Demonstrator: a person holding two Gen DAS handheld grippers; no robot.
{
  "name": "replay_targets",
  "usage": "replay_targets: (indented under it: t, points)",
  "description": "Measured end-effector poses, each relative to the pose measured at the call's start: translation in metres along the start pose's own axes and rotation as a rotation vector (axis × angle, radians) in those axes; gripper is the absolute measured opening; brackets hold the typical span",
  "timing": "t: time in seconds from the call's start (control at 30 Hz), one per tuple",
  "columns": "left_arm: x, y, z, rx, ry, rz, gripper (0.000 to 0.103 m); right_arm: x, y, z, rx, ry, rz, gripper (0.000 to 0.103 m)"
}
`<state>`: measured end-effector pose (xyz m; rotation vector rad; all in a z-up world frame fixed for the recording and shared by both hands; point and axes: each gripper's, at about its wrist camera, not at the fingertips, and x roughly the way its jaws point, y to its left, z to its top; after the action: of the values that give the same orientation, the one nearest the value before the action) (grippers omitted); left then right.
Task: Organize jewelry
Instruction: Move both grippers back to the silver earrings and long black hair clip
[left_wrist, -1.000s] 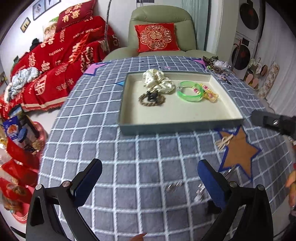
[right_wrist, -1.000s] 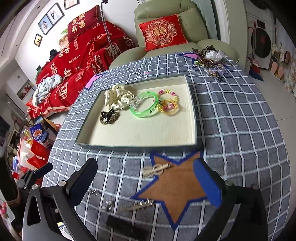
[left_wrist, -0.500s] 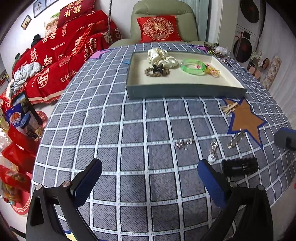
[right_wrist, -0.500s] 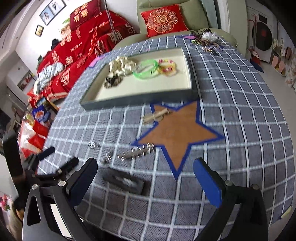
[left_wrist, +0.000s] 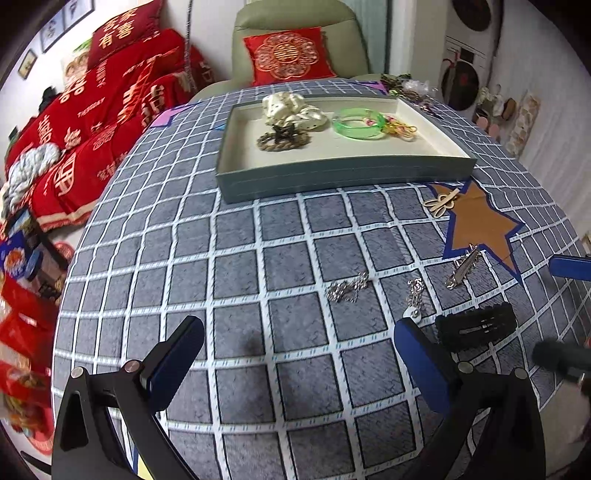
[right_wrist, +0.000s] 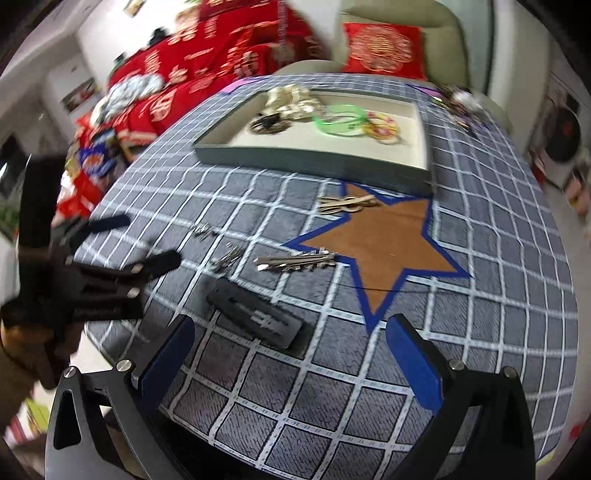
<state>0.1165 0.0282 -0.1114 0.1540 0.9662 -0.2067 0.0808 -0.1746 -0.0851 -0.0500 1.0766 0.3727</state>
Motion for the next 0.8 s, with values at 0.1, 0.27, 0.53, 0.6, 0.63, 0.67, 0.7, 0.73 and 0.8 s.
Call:
replay_targets:
  t: [0.1,0.27,0.53,0.6,0.63,0.67,0.7,0.73,0.8]
  points:
    - [0.009,-0.001,0.004,0.02,0.02,0.006,0.099,0.006,0.006,-0.001,-0.053,0.017,0.005,0.103]
    - [0.019,-0.001,0.008,0.019,0.037,-0.015,0.096,0.018,0.011,0.001,-0.113,0.044,0.022,0.103]
    - [0.028,-0.007,0.015,0.048,0.057,-0.051,0.09,0.04,0.022,0.006,-0.262,0.111,0.017,0.093]
    - [0.029,-0.009,0.017,0.057,0.057,-0.057,0.09,0.043,0.025,0.005,-0.294,0.121,0.014,0.092]
    - [0.029,-0.01,0.018,0.063,0.057,-0.06,0.09,0.045,0.026,0.006,-0.309,0.125,0.013,0.089]
    - [0.03,-0.011,0.019,0.068,0.057,-0.062,0.088,0.046,0.028,0.005,-0.329,0.132,0.008,0.082]
    - [0.03,-0.012,0.019,0.072,0.056,-0.068,0.086,0.048,0.03,0.005,-0.341,0.136,0.01,0.079]
    - [0.03,-0.013,0.021,0.074,0.057,-0.086,0.081,0.048,0.032,0.006,-0.342,0.133,0.015,0.078]
    - [0.031,-0.013,0.022,0.073,0.062,-0.092,0.08,0.049,0.033,0.008,-0.34,0.138,0.022,0.075]
